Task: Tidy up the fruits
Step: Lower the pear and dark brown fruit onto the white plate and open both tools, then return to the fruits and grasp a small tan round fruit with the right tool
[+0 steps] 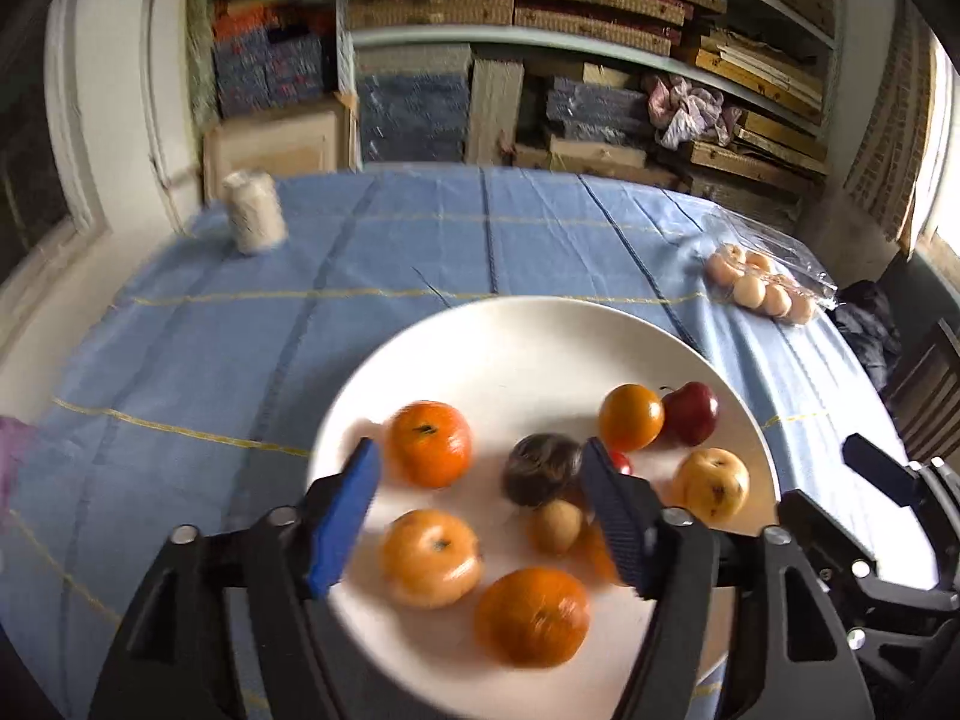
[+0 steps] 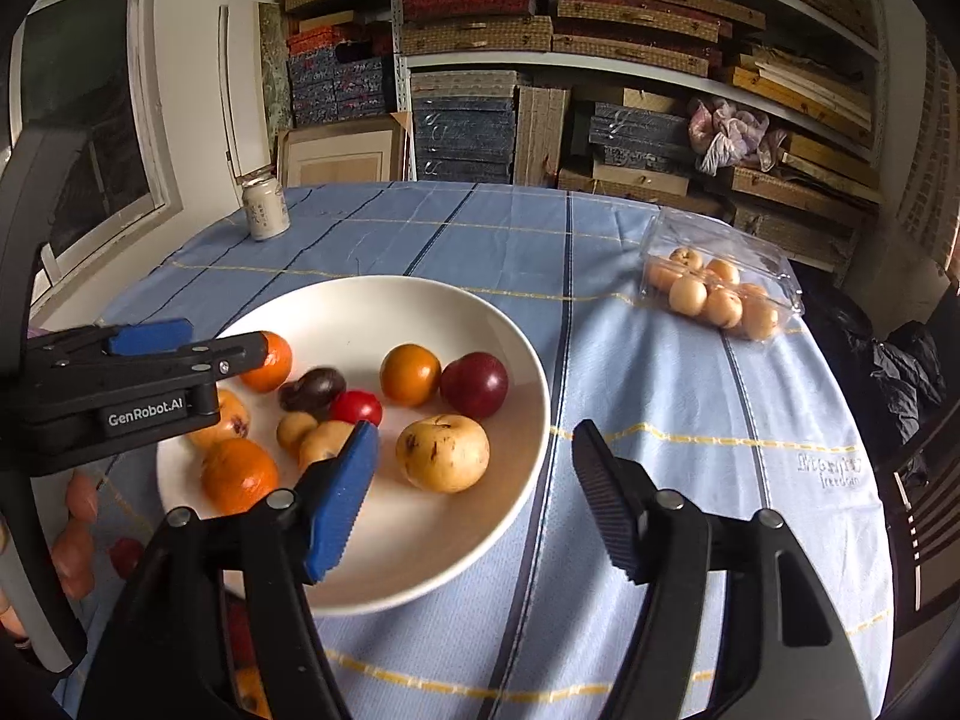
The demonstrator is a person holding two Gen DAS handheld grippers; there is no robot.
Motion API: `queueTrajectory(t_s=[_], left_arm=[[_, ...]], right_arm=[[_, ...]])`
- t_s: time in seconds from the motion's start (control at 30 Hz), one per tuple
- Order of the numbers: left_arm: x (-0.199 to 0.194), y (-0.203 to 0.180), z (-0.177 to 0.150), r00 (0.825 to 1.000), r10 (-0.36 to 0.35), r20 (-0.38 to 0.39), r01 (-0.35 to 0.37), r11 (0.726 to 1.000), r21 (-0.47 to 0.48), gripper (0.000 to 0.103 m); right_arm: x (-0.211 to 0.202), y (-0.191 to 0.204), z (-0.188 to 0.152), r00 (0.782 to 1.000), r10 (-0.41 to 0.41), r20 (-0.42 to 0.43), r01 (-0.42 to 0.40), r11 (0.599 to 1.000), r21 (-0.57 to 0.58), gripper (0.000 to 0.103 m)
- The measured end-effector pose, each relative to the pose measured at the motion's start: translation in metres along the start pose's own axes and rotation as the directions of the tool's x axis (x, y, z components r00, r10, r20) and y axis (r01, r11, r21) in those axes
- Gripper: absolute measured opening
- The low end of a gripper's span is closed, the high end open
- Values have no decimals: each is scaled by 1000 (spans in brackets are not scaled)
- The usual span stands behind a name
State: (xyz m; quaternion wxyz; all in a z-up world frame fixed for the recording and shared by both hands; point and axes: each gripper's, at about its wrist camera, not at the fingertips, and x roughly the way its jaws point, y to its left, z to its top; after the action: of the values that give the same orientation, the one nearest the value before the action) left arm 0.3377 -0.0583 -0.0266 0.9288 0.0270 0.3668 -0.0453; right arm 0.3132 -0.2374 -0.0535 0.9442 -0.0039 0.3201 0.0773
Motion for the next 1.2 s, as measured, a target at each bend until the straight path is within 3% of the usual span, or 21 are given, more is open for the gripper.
queueTrajectory(t_s=[0.07,0.27,0.57,0.93,1.03,1.2], left_arm=[[-15,-1,-8,998,42,44,-43,999,17,86],[-56,-4,-40,992,65,104,-71,995,65,87],[-88,14,-80,992,65,107,-69,997,41,94],[-103,59,-144,997,-47,54,52,995,-89,94],[-100,66,-156,997,-47,61,54,993,-106,94],[-105,72,-162,992,-69,108,84,987,-135,94]], right_arm=[[-10,4,-9,1000,5,1,-5,1000,-9,65],[-40,16,-41,1000,29,-11,-29,999,-13,65],[-75,45,-81,998,61,-25,-61,998,-32,65],[-93,88,-126,992,105,-76,-110,992,-70,66],[-89,103,-135,989,101,-104,-112,988,-105,66],[-75,117,-141,987,82,-138,-100,988,-122,55]])
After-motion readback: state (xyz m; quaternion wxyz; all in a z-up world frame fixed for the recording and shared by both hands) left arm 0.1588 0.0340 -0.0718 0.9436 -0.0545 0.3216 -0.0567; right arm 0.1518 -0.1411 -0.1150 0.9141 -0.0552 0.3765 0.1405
